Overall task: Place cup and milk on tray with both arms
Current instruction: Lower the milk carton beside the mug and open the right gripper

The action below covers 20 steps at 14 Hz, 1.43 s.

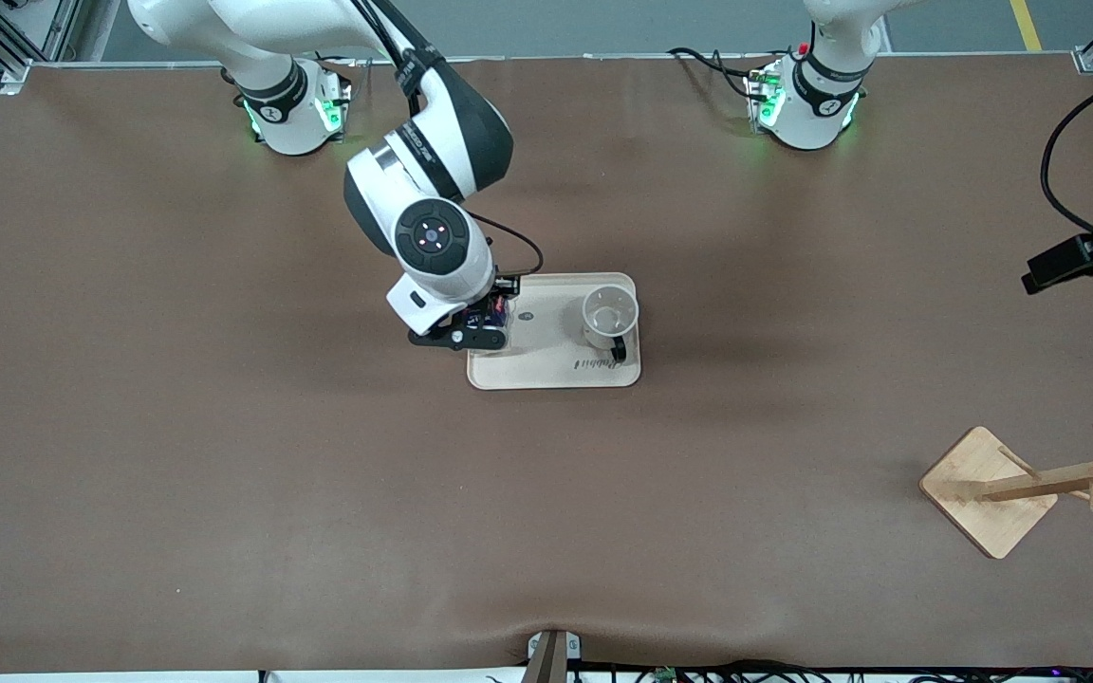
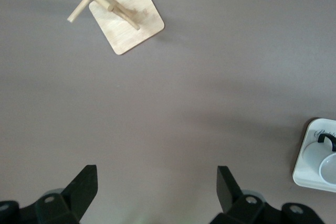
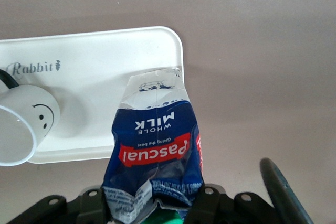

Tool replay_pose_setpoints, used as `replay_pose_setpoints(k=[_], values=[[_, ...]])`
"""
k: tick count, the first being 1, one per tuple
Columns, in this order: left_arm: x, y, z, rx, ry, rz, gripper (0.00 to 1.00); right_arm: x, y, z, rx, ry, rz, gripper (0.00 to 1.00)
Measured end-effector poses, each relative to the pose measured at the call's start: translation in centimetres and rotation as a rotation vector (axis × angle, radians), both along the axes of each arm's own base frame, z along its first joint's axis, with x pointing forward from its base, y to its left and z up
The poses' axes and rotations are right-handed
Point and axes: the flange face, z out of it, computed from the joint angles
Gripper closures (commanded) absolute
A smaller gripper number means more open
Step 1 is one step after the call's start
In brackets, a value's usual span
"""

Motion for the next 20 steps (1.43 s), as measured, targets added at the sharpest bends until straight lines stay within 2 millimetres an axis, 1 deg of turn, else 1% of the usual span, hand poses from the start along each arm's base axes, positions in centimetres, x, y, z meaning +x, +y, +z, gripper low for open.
replay_pose_setpoints(k=[3, 4, 5, 6, 7, 11, 12, 14, 15, 17, 18, 20], values=[[-0.9, -0.2, 0.3, 0.003, 0.036, -0.003, 0.0, 0.1, 0.8, -1.7, 0.0, -0.004, -0.012, 1.0], [-1.0, -0.6, 0.4, 0.002, 0.041, -0.011, 0.0, -0.1, 1.3, -2.2, 0.005, -0.007, -0.013, 1.0], [-1.2, -1.3, 0.7, 0.002, 0.04, -0.025, 0.0, -0.3, 1.8, -2.4, 0.006, -0.007, -0.014, 0.98], [-1.4, -2.2, 1.0, 0.002, 0.036, -0.04, 0.0, -0.6, 2.2, -2.4, 0.008, -0.006, -0.015, 0.61], [-1.7, -3.0, 1.4, 0.003, 0.031, -0.053, 0.0, -0.7, 2.4, -2.4, 0.012, -0.003, -0.017, 0.01], [-2.4, -5.3, 2.3, 0.013, 0.019, -0.087, 0.0, -0.7, 2.6, -2.4, 0.018, -0.006, -0.022, 0.0], [-2.5, -5.6, 2.4, 0.015, 0.019, -0.089, 0.0, -0.5, 2.6, -2.2, 0.023, -0.011, -0.025, 0.0], [-2.8, -5.4, 2.4, -0.002, 0.022, -0.082, 0.0, 0.3, 2.6, -0.8, 0.039, -0.036, -0.031, 0.0], [-3.0, -5.0, 2.3, -0.016, 0.024, -0.072, 0.0, 0.8, 2.4, 0.3, 0.042, -0.046, -0.035, 0.0], [-3.7, -3.4, 2.2, -0.032, 0.024, -0.083, 0.0, 2.3, 1.2, 3.3, 0.031, -0.063, -0.047, 0.0], [-4.0, -2.9, 2.2, -0.037, 0.018, -0.092, 0.0, 3.3, 0.3, 5.3, 0.034, -0.083, -0.061, 0.0], [-4.8, -2.7, 1.8, -0.035, -0.012, -0.099, 0.0, 5.5, -1.9, 8.8, 0.055, -0.128, -0.097, 0.0]])
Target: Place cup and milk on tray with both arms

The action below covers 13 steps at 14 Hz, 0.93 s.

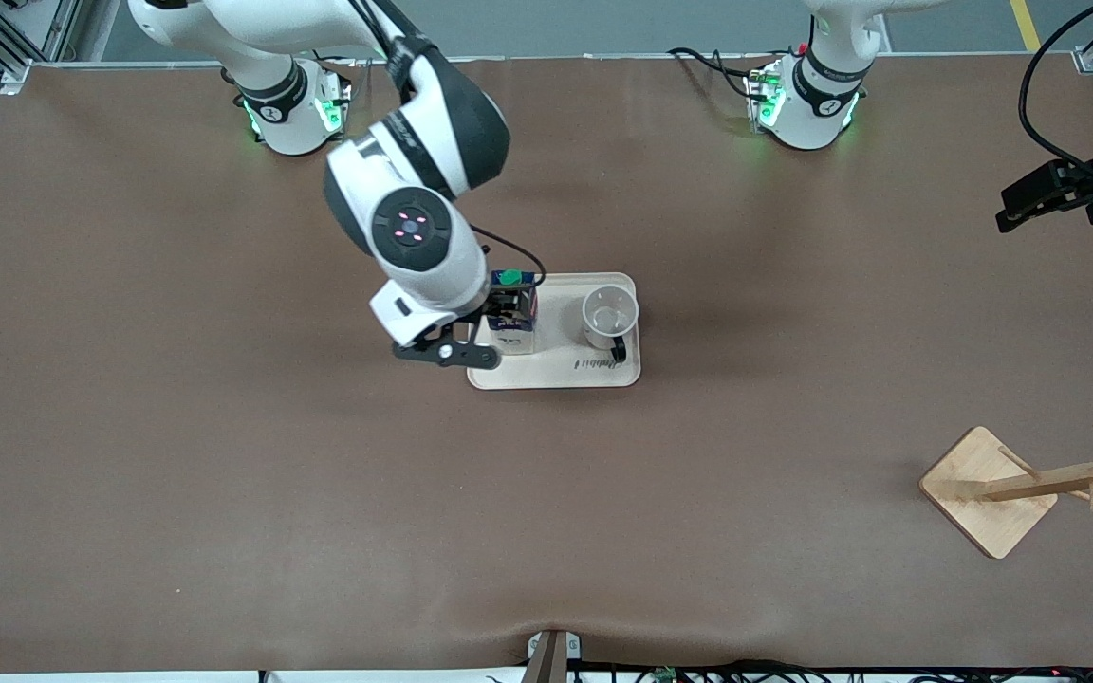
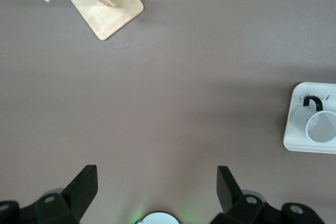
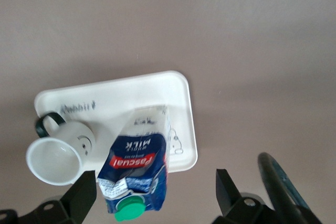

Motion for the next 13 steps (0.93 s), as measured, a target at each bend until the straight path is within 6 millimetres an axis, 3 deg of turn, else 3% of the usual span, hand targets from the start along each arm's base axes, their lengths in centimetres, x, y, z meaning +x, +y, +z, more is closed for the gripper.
replay_pose_setpoints(k=[3, 8, 10, 13], values=[[-1.3, -0.5, -0.4, 0.005, -0.019, -0.007, 0.0, 2.5, -2.9, 2.5, 0.026, -0.049, -0.021, 0.0], [-1.7, -1.4, -0.5, 0.004, -0.019, -0.024, 0.0, 4.5, -8.0, 6.0, 0.019, -0.086, -0.059, 0.0], [-1.7, -1.5, -0.5, 0.004, -0.016, -0.024, 0.0, 5.5, -11.5, 7.7, -0.006, -0.109, -0.097, 0.0], [-1.7, -1.6, -0.6, 0.002, -0.016, -0.023, 0.0, 7.9, -18.8, 8.6, -0.026, -0.124, -0.198, 0.0]])
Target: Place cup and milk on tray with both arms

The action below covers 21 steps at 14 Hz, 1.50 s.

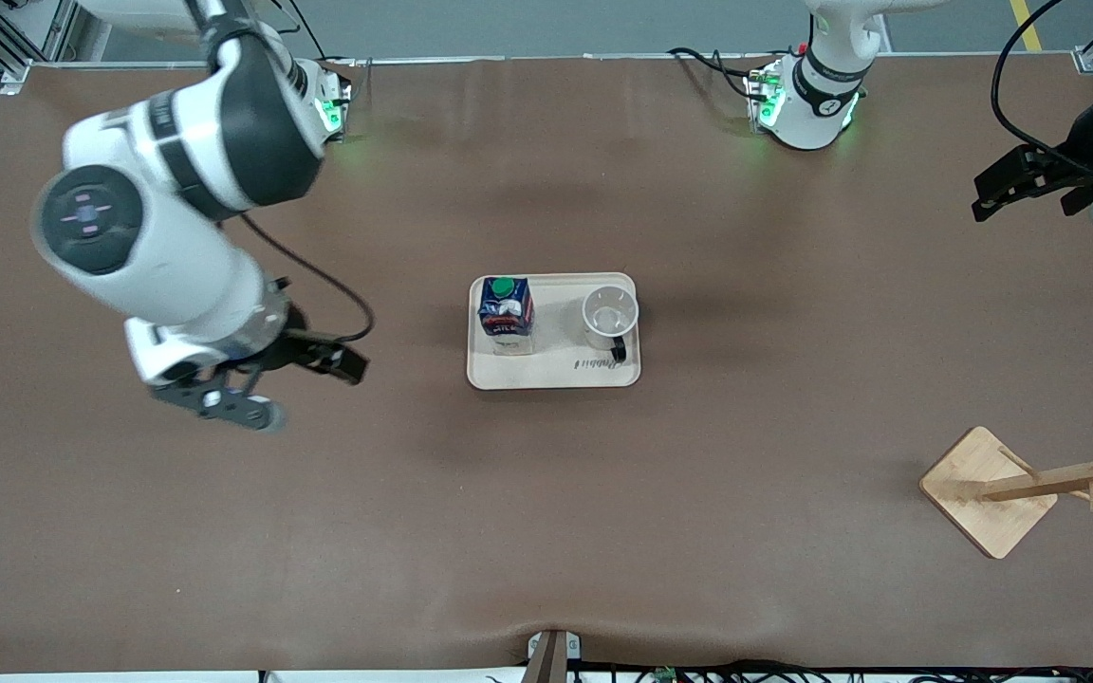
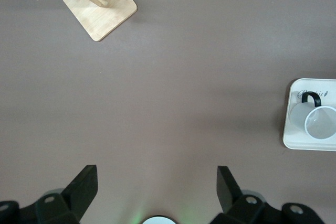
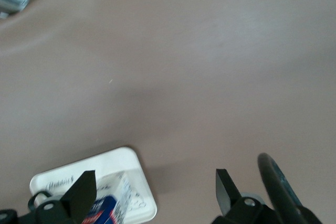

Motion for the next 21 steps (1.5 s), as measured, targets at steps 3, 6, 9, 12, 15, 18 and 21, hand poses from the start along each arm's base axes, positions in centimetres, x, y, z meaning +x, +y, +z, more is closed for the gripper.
replay_pose_setpoints(k=[3, 6, 9, 12, 15, 18, 21], values=[[0.0, 0.0, 0.0, -0.003, 0.002, 0.003, 0.0, 1.7, -6.4, -0.1, -0.002, 0.004, -0.082, 0.0], [0.0, 0.0, 0.0, -0.003, 0.002, 0.007, 0.0, 2.1, -9.2, 0.0, -0.002, 0.012, -0.122, 0.0], [0.0, 0.0, 0.0, -0.003, 0.002, 0.006, 0.0, 1.4, -10.9, 0.7, -0.011, 0.048, -0.145, 0.0], [0.0, 0.0, 0.0, -0.003, 0.001, 0.006, 0.0, 2.0, -16.8, 0.7, -0.015, 0.05, -0.209, 0.0], [0.1, 0.0, 0.1, -0.004, -0.003, 0.005, 0.0, 2.0, -21.7, 1.2, -0.059, 0.037, -0.135, 0.0], [0.3, 0.0, 0.3, -0.005, -0.007, 0.005, 0.0, 0.8, -22.6, 5.1, -0.116, -0.021, -0.027, 0.0], [0.3, -0.3, 0.2, -0.005, -0.006, 0.001, 0.0, -0.9, -22.9, 8.7, -0.106, -0.068, 0.094, 0.0]])
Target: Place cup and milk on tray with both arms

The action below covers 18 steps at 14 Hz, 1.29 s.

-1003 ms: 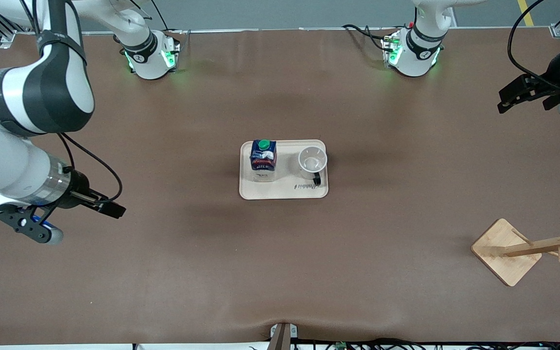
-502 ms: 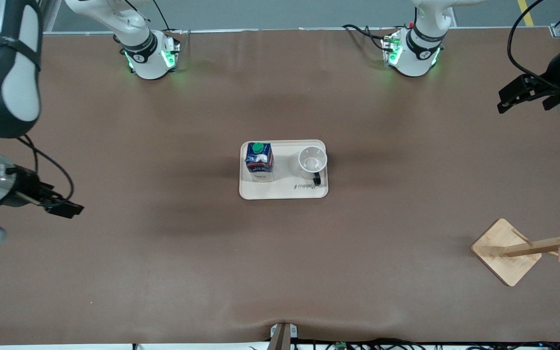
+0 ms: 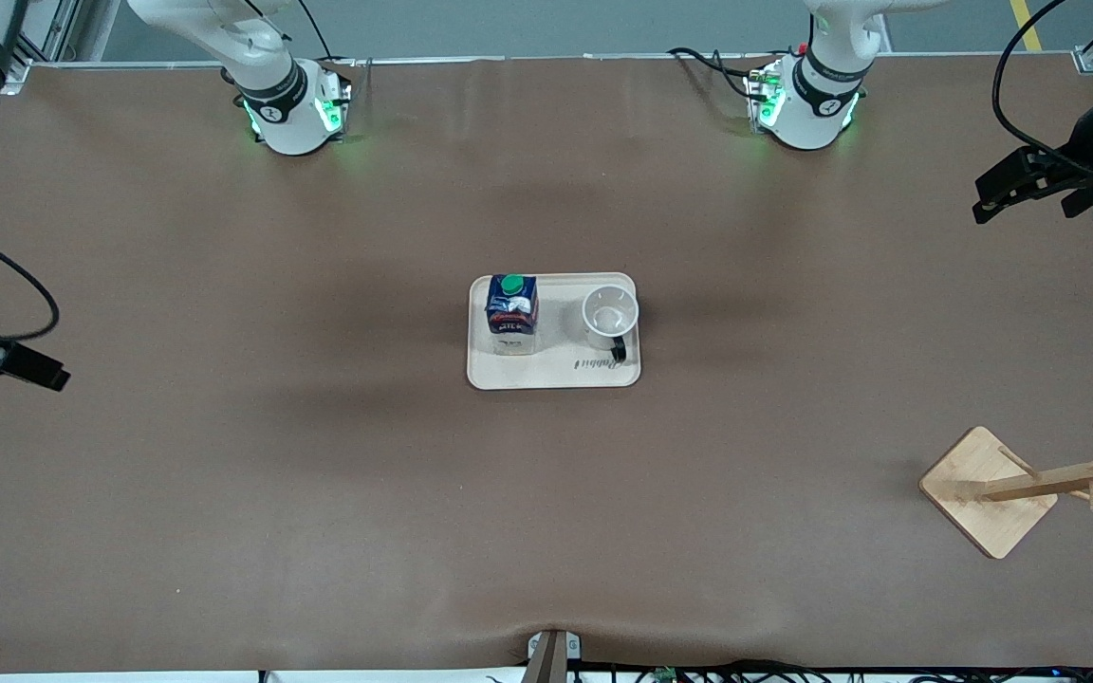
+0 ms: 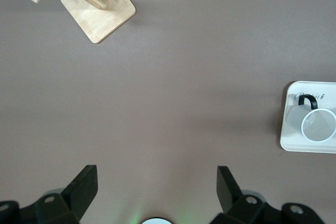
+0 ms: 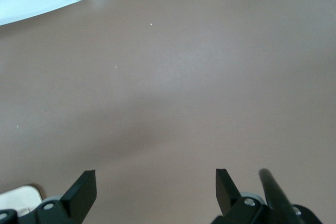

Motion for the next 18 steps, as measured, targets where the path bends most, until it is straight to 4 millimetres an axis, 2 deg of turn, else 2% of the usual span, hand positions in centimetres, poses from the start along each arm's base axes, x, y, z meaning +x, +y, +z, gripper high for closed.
replay_pose_setpoints(k=[5, 8, 10, 13, 18], values=[[0.0, -0.5, -0.1, 0.001, 0.001, -0.01, 0.0, -3.2, -1.6, -0.6, 0.04, 0.027, 0.078, 0.0], [0.0, -0.6, -0.1, 0.001, 0.002, -0.011, 0.0, -6.2, -2.1, 0.8, 0.069, 0.027, 0.086, 0.0], [0.0, -0.6, -0.1, 0.001, 0.002, -0.011, 0.0, -7.6, -1.6, 1.6, 0.071, 0.04, 0.101, 0.0], [0.0, -0.6, -0.1, 0.001, 0.002, -0.012, 0.0, -8.4, -1.3, 2.8, 0.067, 0.029, 0.11, 0.0], [0.1, -0.6, -0.2, 0.0, 0.004, -0.012, 0.0, -8.7, -1.2, 3.1, 0.073, 0.028, 0.115, 0.0]])
